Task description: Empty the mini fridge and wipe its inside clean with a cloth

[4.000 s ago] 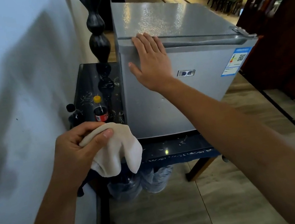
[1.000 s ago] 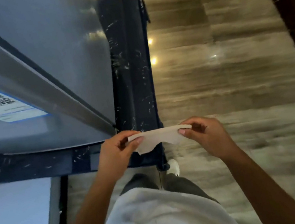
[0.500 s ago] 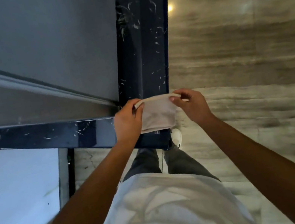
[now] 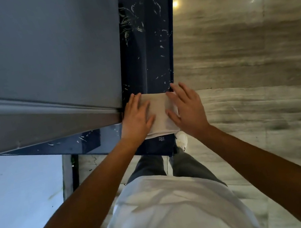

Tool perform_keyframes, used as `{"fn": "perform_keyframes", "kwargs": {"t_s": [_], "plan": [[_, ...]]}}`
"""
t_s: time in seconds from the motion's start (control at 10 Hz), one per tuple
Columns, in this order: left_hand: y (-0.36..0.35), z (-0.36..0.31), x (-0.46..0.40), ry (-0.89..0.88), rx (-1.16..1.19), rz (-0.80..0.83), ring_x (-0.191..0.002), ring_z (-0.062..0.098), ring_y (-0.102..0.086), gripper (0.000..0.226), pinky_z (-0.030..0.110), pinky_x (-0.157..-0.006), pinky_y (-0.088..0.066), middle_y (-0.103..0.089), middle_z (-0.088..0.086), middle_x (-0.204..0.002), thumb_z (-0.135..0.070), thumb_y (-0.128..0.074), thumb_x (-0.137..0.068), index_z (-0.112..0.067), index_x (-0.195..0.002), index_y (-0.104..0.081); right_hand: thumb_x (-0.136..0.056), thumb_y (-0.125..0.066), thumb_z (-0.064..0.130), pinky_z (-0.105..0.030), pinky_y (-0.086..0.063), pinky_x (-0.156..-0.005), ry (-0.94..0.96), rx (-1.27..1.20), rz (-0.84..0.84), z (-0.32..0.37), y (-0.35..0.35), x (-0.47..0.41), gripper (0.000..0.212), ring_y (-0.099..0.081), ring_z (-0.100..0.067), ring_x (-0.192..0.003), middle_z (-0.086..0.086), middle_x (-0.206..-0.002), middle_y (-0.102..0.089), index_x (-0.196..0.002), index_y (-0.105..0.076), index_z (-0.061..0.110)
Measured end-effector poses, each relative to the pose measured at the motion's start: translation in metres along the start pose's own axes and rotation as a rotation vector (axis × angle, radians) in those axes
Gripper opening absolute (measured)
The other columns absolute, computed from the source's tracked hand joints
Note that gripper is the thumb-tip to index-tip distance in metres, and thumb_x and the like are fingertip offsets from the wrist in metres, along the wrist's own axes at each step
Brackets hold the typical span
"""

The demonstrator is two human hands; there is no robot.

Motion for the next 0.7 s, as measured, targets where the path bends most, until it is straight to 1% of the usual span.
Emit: {"fn": "perform_keyframes", "kwargs": {"t_s": [0.1,0.2,0.3,0.4,0.5,0.6,0.7], "plan": [[-0.018,0.007,0.007,-0.011,-0.121,0.132,-0.159,0.032,0.001,0.079,0.047,-0.127,-0.007,-0.003,0.011,-0.172,-0.052,-0.05,-0.1,-0.017,-0.162,-0.017,-0.098,-0.048,0.052,-0.055,-0.015,-0.123,0.028,0.09,0.216,0.002,-0.028,0.013,0.072,-0.007,-0.029,-0.155,-0.004,-0.168,-0.014,-0.156,-0.026,0.015],[-0.021,0.011,0.004,-0.014,-0.157,0.166,-0.159,0.031,0.008,0.084,0.047,-0.127,-0.003,0.008,0.009,-0.172,-0.057,-0.048,-0.1,-0.021,-0.163,-0.006,-0.097,-0.047,0.054,-0.053,-0.009,-0.124,0.012,0.078,0.272,0.001,-0.036,0.019,0.079,-0.003,-0.028,-0.155,-0.003,-0.169,-0.005,-0.159,-0.015,0.017],[-0.017,0.012,-0.001,0.002,-0.178,0.182,-0.159,0.033,0.008,0.085,0.048,-0.128,-0.006,0.007,0.009,-0.172,-0.056,-0.052,-0.098,-0.023,-0.163,-0.008,-0.096,-0.047,0.054,-0.053,-0.01,-0.123,-0.006,0.098,0.293,0.001,-0.033,0.016,0.08,-0.004,-0.03,-0.155,-0.003,-0.169,-0.006,-0.159,-0.015,0.018],[-0.006,0.006,0.002,-0.007,-0.169,0.161,-0.159,0.034,0.003,0.078,0.047,-0.129,-0.008,-0.002,0.011,-0.172,-0.049,-0.056,-0.098,-0.019,-0.161,-0.021,-0.097,-0.048,0.051,-0.051,-0.015,-0.123,-0.043,0.055,0.282,0.005,-0.027,0.016,0.077,-0.009,-0.03,-0.154,-0.005,-0.168,-0.012,-0.158,-0.018,0.016],[0.023,-0.01,0.018,-0.104,-0.063,0.034,-0.153,0.037,-0.025,0.055,0.046,-0.126,-0.022,-0.034,0.017,-0.162,-0.034,-0.065,-0.096,-0.01,-0.144,-0.051,-0.098,-0.048,0.044,-0.045,-0.023,-0.119,-0.099,-0.083,0.134,0.01,-0.006,0.028,0.067,-0.024,-0.027,-0.15,-0.009,-0.162,-0.03,-0.154,-0.029,0.014],[0.058,-0.011,0.051,-0.21,0.104,-0.179,-0.123,0.031,-0.056,0.027,0.039,-0.105,-0.047,-0.06,0.014,-0.13,-0.022,-0.071,-0.091,-0.007,-0.114,-0.069,-0.096,-0.044,0.044,-0.041,-0.046,-0.104,-0.187,-0.214,-0.027,0.016,0.004,0.06,0.046,-0.05,-0.021,-0.127,-0.004,-0.138,-0.055,-0.135,-0.05,0.019],[0.068,0.004,0.097,-0.236,0.177,-0.256,-0.09,0.018,-0.06,0.012,0.027,-0.076,-0.048,-0.064,0.005,-0.102,-0.024,-0.069,-0.093,-0.012,-0.097,-0.069,-0.099,-0.043,0.042,-0.026,-0.049,-0.074,-0.234,-0.297,-0.088,0.036,-0.006,0.105,0.025,-0.057,-0.012,-0.094,0.003,-0.109,-0.06,-0.115,-0.054,0.025]]}}
Point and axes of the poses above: each hand's wrist, its own x-axis away from the middle knuckle, its own y-axis out of the back of the hand, z = x × y, the point moved 9 cm from there along -x, towards the middle knuckle
